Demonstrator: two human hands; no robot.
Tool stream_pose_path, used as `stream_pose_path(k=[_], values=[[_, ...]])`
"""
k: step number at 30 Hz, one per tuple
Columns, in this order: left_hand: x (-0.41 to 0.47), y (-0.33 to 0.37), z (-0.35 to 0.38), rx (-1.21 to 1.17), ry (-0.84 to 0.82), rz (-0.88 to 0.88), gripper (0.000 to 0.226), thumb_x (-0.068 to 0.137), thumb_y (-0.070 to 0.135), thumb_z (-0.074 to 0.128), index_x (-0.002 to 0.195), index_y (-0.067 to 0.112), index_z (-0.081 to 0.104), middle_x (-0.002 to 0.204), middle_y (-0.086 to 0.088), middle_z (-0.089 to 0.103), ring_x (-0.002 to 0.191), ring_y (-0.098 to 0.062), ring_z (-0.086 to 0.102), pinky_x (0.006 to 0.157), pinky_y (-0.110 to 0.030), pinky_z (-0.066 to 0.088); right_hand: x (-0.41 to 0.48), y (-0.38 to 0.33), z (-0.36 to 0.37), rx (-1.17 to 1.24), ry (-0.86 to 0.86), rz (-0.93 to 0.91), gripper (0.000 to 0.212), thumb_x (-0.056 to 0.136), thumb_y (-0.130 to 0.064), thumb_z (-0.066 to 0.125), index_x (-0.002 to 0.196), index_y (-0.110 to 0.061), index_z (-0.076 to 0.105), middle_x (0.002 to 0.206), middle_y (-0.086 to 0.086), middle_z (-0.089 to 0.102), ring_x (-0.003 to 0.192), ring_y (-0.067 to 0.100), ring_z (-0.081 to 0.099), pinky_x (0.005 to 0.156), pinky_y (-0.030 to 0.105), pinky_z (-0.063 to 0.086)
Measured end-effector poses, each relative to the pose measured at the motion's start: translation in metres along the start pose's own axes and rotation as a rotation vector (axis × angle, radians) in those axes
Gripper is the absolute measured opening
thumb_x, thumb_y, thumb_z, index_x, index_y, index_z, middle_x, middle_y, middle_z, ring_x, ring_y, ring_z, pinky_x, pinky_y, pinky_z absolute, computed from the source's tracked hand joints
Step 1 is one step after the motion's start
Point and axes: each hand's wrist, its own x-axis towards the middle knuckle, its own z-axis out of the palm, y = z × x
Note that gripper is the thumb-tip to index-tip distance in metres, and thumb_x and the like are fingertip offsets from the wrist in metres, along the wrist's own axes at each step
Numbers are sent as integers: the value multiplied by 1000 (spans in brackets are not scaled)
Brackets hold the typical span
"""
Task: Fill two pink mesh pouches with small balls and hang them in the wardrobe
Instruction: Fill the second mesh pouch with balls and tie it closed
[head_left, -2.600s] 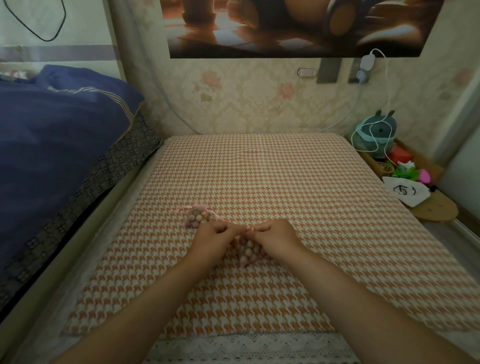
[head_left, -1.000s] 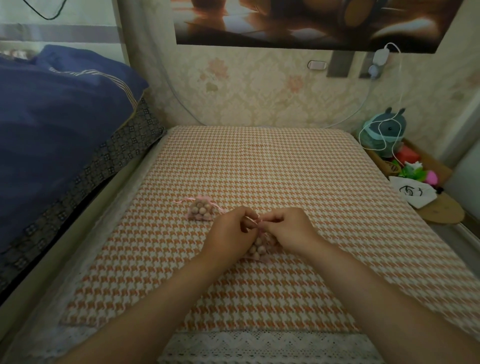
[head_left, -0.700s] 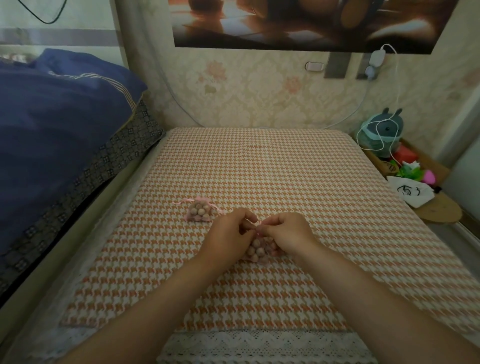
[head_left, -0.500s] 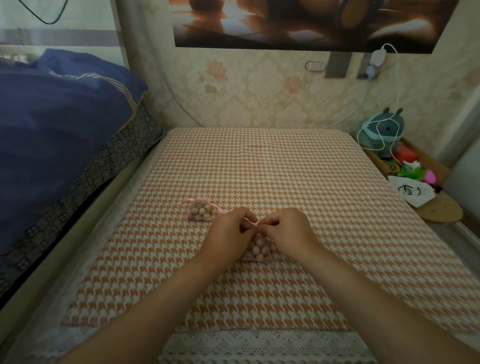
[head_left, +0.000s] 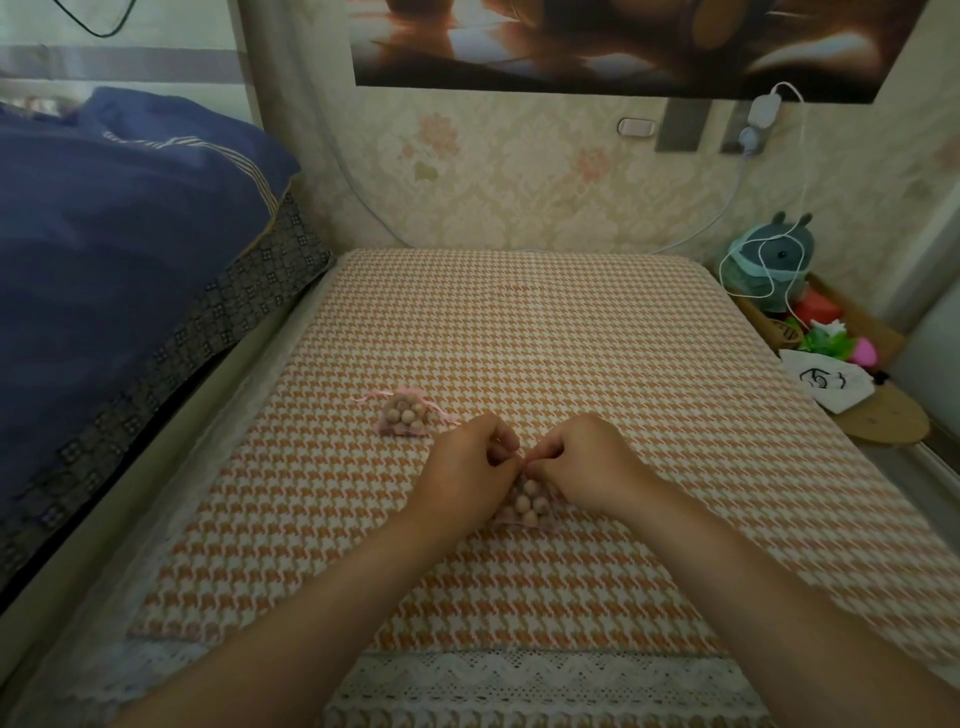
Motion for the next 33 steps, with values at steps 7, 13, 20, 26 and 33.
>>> stream_pose_path(k=[7,13,20,26,33], values=[[-5,4,0,-92,-125,-77,41,75,37,84,106,26,59,99,11,64,78,-5,68,57,-13,52,-3,2,-9,98,-61,21,19,96,-23,69,83,-19,82,61,-8,68,57,9,60,58,33,54],[1,4,-3,-20,-55,29,28,73,25,85,89,23,62,88,10,67,78,-3,68,69,-29,59,-6,0,-14,453,-250,155,15,101,-14,62,104,-5,74,84,13,70,56,12,56,56,28,58],[-6,4,0,103,19,109,17,78,31,83,93,24,78,88,11,69,79,-2,63,74,-21,52,-4,2,-16,590,-341,269,21,104,-10,56,110,5,70,80,12,69,54,13,52,59,31,55],[-6,4,0,42,36,66,5,85,25,77,88,23,81,84,11,74,79,0,65,77,-21,54,-5,2,-16,647,-314,260,14,100,-11,63,94,-6,74,68,9,71,55,14,58,60,32,56],[-7,3,-9,105,-27,44,12,87,26,72,76,24,73,78,12,70,79,-1,62,74,-22,51,-4,6,-18,542,-198,234,8,92,-3,72,88,-6,78,80,19,71,52,16,61,57,33,61]])
